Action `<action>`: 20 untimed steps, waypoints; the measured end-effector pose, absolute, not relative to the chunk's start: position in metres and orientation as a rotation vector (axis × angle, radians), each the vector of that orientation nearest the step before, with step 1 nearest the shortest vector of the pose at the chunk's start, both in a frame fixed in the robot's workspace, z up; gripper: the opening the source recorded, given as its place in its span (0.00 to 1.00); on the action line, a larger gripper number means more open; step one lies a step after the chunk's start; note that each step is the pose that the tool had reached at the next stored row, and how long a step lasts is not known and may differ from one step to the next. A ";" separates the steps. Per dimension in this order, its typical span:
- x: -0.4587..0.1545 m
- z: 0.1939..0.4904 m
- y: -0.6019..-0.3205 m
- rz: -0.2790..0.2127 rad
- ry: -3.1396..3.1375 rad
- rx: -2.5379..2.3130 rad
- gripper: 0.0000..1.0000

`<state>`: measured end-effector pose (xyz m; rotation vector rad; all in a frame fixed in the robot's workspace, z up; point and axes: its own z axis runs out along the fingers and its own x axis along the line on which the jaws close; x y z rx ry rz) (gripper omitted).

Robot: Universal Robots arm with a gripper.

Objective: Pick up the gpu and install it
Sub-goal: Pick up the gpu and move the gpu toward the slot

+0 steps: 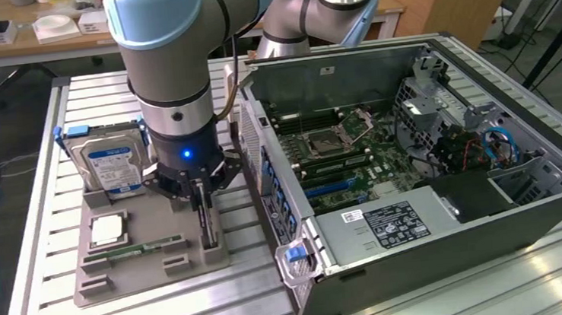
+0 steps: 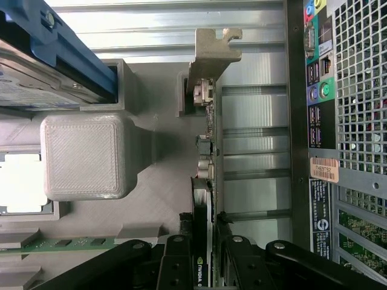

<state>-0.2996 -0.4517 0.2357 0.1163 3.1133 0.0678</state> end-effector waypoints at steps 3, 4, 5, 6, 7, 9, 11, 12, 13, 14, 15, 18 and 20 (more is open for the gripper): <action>-0.300 0.236 -0.452 0.068 3.113 0.116 0.26; -0.300 0.236 -0.452 0.068 3.113 0.116 0.26; -0.300 0.236 -0.452 0.068 3.113 0.116 0.26; -0.300 0.236 -0.452 0.068 3.113 0.116 0.26; -0.300 0.236 -0.452 0.068 3.113 0.116 0.26; -0.300 0.236 -0.452 0.068 3.113 0.116 0.26; -0.300 0.236 -0.452 0.068 3.113 0.116 0.26; -0.300 0.236 -0.452 0.068 3.113 0.116 0.26; -0.300 0.236 -0.452 0.068 3.113 0.116 0.26; -0.300 0.236 -0.452 0.068 3.113 0.116 0.26; -0.300 0.237 -0.452 0.067 3.113 0.116 0.26; -0.300 0.240 -0.452 0.067 3.113 0.116 0.26; -0.300 0.242 -0.452 0.067 3.113 0.116 0.26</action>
